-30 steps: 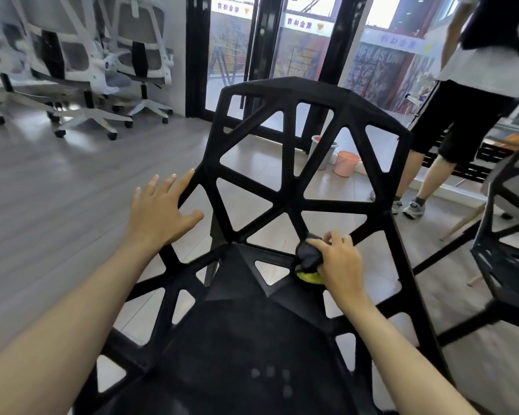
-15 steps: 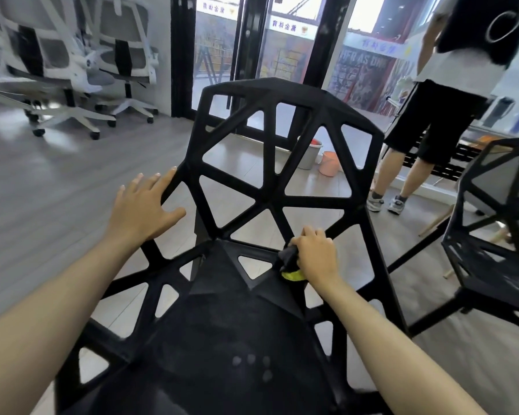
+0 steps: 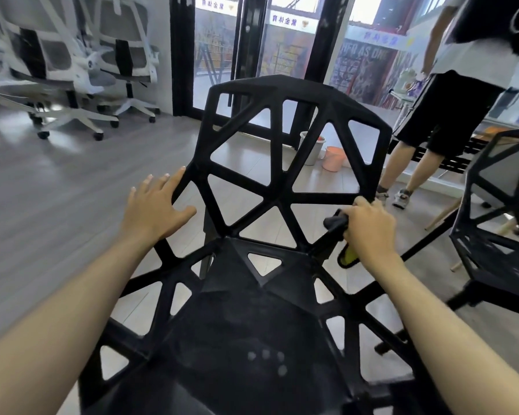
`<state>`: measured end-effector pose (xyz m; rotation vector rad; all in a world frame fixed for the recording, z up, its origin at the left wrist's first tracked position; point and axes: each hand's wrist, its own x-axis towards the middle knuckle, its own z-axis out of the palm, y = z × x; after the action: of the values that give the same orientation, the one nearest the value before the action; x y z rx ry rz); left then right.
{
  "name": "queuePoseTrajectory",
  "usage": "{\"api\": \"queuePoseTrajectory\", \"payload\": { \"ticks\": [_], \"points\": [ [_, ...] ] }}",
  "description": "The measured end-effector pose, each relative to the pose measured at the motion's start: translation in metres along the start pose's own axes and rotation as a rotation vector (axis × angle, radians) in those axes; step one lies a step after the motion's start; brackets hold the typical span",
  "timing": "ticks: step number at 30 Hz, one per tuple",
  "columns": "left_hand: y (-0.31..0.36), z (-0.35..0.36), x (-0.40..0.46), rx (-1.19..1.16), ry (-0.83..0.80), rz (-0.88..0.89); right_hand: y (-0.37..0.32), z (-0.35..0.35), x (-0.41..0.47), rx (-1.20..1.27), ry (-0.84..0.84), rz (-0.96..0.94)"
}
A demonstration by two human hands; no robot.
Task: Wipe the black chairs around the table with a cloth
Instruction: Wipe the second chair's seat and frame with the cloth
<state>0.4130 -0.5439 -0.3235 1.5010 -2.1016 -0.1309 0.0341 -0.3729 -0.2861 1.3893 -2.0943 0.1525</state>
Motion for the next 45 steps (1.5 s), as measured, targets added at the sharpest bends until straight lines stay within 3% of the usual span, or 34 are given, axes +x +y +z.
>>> {"api": "queuePoseTrajectory", "payload": {
  "ticks": [11, 13, 17, 20, 24, 27, 31, 40, 45],
  "points": [
    [0.003, -0.002, -0.001, -0.025, -0.005, -0.016, -0.073, 0.049, -0.046, 0.132, -0.228, 0.110],
    [0.003, -0.002, -0.001, -0.025, -0.004, -0.016, -0.079, 0.046, -0.049, 0.117, -0.265, 0.060],
    [0.004, -0.001, 0.001, -0.023, 0.003, -0.010, -0.097, 0.044, -0.051, 0.077, -0.271, -0.008],
    [0.004, 0.000, 0.001, -0.019, 0.007, -0.004, -0.117, 0.049, -0.042, 0.277, -0.275, 0.057],
    [0.004, 0.000, 0.001, -0.008, 0.004, -0.007, -0.192, 0.043, -0.030, 0.482, -0.261, -0.013],
    [0.003, 0.002, 0.002, 0.001, 0.006, -0.001, -0.232, 0.040, -0.027, 0.459, -0.213, -0.072],
    [-0.001, 0.001, 0.003, -0.008, -0.016, 0.019, -0.211, 0.050, -0.031, 0.437, -0.149, -0.128],
    [0.001, -0.004, -0.002, -0.006, -0.055, 0.008, -0.068, 0.052, -0.049, 0.132, -0.332, 0.050],
    [0.003, -0.006, 0.001, -0.088, -0.115, -0.022, -0.095, 0.053, -0.044, 0.245, -0.328, 0.067]
  ]
}}
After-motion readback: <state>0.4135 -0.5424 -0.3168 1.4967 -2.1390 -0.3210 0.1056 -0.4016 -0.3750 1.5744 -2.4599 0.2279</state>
